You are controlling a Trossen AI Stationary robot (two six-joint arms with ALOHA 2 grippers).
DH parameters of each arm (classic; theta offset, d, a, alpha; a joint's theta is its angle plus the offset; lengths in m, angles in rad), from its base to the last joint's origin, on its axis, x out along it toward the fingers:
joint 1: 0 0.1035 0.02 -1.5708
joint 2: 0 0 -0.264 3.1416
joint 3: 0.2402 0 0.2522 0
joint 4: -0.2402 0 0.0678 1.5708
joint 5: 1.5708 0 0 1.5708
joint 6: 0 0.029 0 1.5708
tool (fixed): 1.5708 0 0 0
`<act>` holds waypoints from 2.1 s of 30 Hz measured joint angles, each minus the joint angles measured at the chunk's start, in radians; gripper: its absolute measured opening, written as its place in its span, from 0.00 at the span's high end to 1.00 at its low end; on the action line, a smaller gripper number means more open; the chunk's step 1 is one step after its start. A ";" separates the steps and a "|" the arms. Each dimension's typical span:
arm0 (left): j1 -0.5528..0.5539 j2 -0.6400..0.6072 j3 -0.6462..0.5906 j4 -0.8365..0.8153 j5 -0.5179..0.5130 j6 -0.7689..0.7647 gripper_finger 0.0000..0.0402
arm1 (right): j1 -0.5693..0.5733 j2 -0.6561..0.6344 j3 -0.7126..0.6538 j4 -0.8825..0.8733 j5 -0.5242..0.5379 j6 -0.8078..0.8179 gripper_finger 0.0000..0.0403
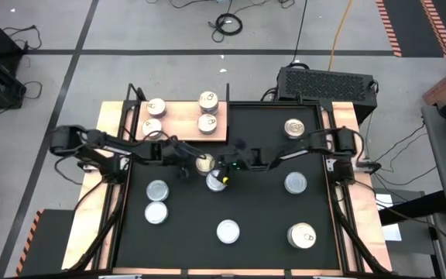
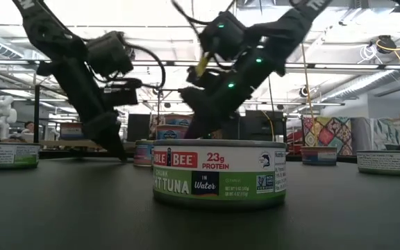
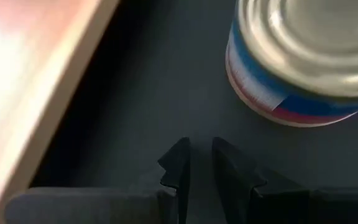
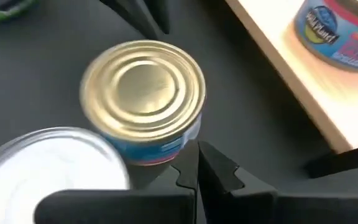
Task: Stack canned seafood by type on shelf
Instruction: Stack the blue-pink tuna can on top of the other blue-pink tuna cans on the shelf
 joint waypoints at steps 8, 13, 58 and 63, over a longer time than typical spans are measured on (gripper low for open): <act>-0.002 0.062 0.000 0.113 0.029 -0.009 0.82 | 0.002 0.062 0.136 -0.223 0.108 0.047 1.00; -0.002 0.065 0.000 0.155 0.081 -0.001 0.82 | 0.002 0.061 0.138 -0.222 0.062 0.087 1.00; -0.018 0.062 0.003 0.102 0.144 0.009 0.82 | 0.061 0.057 0.201 -0.161 0.027 0.030 1.00; -0.017 0.062 0.024 0.063 0.134 0.036 0.82 | 0.066 0.056 0.203 -0.129 0.027 -0.004 1.00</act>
